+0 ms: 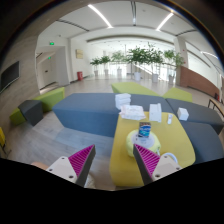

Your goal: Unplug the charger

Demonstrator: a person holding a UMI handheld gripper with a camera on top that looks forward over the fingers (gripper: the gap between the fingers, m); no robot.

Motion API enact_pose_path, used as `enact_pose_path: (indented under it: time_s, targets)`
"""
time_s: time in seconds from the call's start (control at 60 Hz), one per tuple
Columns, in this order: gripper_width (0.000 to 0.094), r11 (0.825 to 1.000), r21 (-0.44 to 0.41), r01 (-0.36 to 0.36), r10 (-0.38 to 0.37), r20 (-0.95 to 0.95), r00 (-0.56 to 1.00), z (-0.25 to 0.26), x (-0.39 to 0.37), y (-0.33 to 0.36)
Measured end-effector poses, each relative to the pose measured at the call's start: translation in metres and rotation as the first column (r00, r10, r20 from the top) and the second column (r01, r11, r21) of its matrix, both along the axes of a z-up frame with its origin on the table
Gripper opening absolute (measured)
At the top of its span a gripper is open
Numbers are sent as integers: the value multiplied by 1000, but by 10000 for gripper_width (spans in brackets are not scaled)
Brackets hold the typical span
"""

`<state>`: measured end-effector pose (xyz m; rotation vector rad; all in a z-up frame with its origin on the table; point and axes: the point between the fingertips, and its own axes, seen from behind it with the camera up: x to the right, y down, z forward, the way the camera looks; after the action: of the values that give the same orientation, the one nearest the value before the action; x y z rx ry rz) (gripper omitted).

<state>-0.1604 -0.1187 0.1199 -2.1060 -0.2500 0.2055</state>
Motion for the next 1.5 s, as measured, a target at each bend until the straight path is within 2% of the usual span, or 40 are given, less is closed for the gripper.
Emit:
enact_pose_path:
  time_s: [0.167, 0.25, 0.333, 0.367, 0.383, 0.4, 0.433, 0.567, 0.6, 0.617, 0.633, 1.0, 1.15, 1.333, 1.5]
  targets:
    - [776, 983, 87, 162, -169, 85, 982, -15, 72, 84]
    - [773, 977, 83, 196, -202, 79, 976, -39, 91, 134]
    - [733, 977, 72, 200, -207, 100, 973, -58, 95, 162]
    - [677, 977, 76, 197, -205, 107, 973, -64, 96, 171]
    - [679, 978, 77, 192, -199, 109, 974, -66, 95, 175]
    - [545, 980, 78, 184, -192, 110, 975, -69, 93, 179]
    - [382, 984, 78, 158, -165, 99, 981, -73, 86, 184]
    - [210, 979, 120, 164, -175, 92, 980, -70, 84, 186]
    - [184, 978, 125, 166, -177, 84, 981, -69, 84, 186]
    - [213, 978, 126, 166, -177, 82, 981, -69, 84, 186]
    - [163, 978, 127, 166, -177, 77, 981, -69, 84, 186]
    - [161, 980, 79, 185, -183, -34, 982, -52, 87, 175]
    - [160, 980, 113, 165, -166, 3, 986, -42, 84, 174]
    - [158, 966, 202, 163, -168, 6, 986, -3, 94, 169]
    - [159, 976, 143, 162, -160, -29, 987, -17, 98, 170]
